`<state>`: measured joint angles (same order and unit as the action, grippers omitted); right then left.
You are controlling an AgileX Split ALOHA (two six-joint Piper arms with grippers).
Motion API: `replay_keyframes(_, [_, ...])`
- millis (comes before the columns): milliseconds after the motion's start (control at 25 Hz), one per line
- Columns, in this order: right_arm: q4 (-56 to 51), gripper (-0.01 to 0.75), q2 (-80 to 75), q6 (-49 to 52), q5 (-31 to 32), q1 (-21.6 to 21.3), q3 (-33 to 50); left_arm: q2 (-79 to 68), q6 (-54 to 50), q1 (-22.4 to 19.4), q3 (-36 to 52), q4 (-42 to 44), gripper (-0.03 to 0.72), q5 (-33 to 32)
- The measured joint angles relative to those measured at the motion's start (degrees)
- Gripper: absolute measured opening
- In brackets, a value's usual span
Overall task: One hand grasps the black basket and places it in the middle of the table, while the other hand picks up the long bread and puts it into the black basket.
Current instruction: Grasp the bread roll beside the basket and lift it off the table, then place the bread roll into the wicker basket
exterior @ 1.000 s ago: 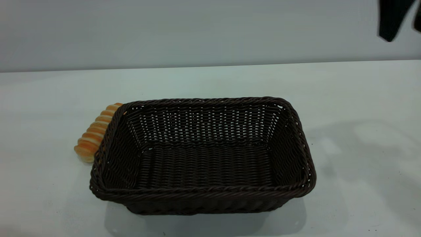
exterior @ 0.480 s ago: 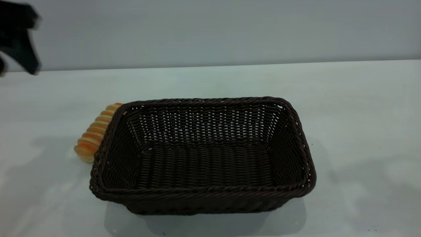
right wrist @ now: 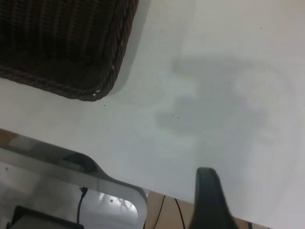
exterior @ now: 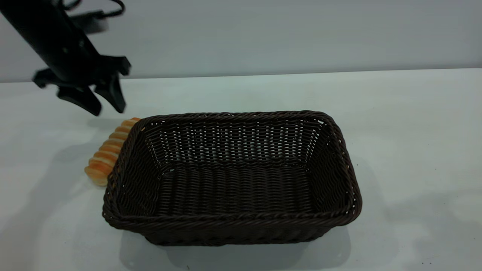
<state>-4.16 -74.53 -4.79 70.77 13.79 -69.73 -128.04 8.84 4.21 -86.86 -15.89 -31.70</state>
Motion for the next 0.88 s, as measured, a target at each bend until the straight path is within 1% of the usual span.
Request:
replay_keyframes(200, [-0.07, 0.513, 0.0, 0.0, 0.0, 0.0, 0.16, -6.69, 2.25, 0.0, -1.59, -2.3, 0.452, 1.0])
replay_keyframes(280, [-0.17, 0.513, 0.0, 0.0, 0.0, 0.0, 0.16, -8.02, 2.47, -0.02, -1.81, -2.42, 0.433, 1.47])
replay_keyframes(320, [-0.19, 0.513, 0.0, 0.05, 0.0, 0.0, 0.16, -8.16, 2.54, -0.02, -2.02, -2.42, 0.409, 1.47])
replay_keyframes(360, [-0.19, 0.513, 0.0, 0.11, 0.0, 0.0, 0.16, -8.16, 2.54, -0.06, -2.13, -2.42, 0.378, 1.49])
replay_keyframes(400, [-0.24, 0.513, 0.0, 0.11, 0.0, 0.0, 0.16, -8.16, 2.54, -0.06, -2.19, -2.42, 0.327, 1.49])
replay_keyframes(520, [-0.24, 0.513, 0.0, 0.16, 0.0, 0.0, 0.23, -7.14, 2.58, -0.12, -3.3, -2.4, 0.13, 0.33])
replay_keyframes(560, [-0.24, 0.512, 0.0, 0.16, 0.0, 0.0, 0.23, -6.39, 2.58, -0.12, -3.89, -2.4, 0.087, -0.43])
replay_keyframes(600, [-0.24, 0.512, 0.0, 0.16, 0.0, 0.0, 0.23, -5.25, 2.58, -0.12, -4.92, -2.35, 0.065, -1.16])
replay_keyframes(760, [-0.24, 0.512, 0.0, 0.16, 0.0, 0.0, 0.23, 1.34, 5.0, -0.12, -9.91, -2.63, 0.048, -5.01])
replay_keyframes(880, [-0.24, 0.512, 0.0, 0.16, 0.0, 0.0, 0.23, 5.48, 9.45, 0.55, -11.64, -4.79, 0.048, -9.46])
